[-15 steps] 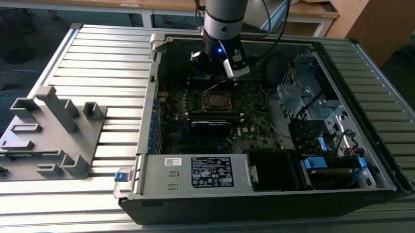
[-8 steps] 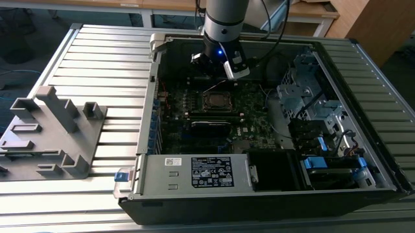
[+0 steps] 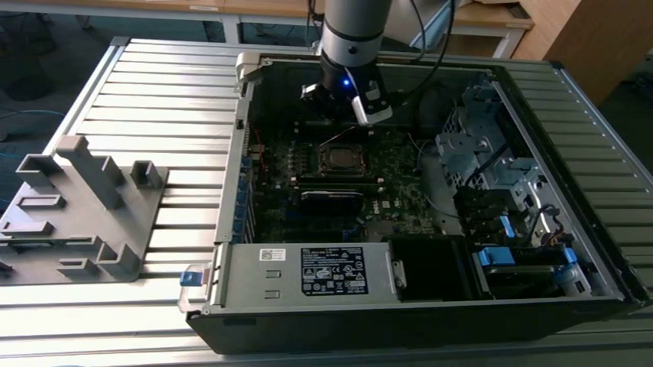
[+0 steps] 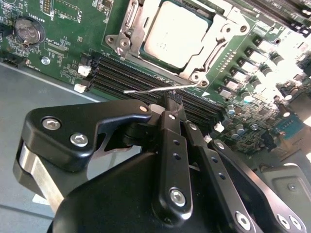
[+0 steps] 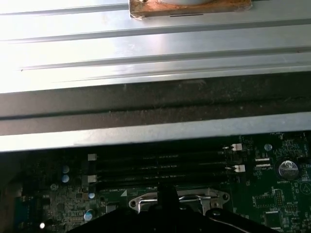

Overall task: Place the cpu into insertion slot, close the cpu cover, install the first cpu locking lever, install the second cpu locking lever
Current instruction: 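Install the first cpu locking lever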

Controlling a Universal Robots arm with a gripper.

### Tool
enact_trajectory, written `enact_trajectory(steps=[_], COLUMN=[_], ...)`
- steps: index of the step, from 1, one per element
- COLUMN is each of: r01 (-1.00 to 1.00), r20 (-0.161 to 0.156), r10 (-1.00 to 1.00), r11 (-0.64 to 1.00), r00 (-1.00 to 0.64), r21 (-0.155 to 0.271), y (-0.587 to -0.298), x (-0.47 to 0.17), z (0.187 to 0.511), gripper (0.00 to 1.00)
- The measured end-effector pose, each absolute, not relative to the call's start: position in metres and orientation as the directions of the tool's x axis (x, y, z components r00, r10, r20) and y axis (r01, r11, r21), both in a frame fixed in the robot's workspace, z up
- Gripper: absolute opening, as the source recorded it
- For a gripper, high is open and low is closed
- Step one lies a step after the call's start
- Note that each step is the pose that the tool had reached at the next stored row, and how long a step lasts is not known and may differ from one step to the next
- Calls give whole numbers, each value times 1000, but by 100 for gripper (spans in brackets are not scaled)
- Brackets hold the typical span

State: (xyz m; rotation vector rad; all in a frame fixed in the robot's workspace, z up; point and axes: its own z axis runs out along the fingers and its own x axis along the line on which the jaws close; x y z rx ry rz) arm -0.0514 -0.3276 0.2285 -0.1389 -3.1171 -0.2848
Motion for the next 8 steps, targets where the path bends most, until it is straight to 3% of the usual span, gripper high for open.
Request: enact_trajectory(steps=[8], r01=[89], r20=[16], r10=[88], r11=[980], r00=[-996], r21=[181], y=[-324], x=[-44], z=[224], gripper=[10])
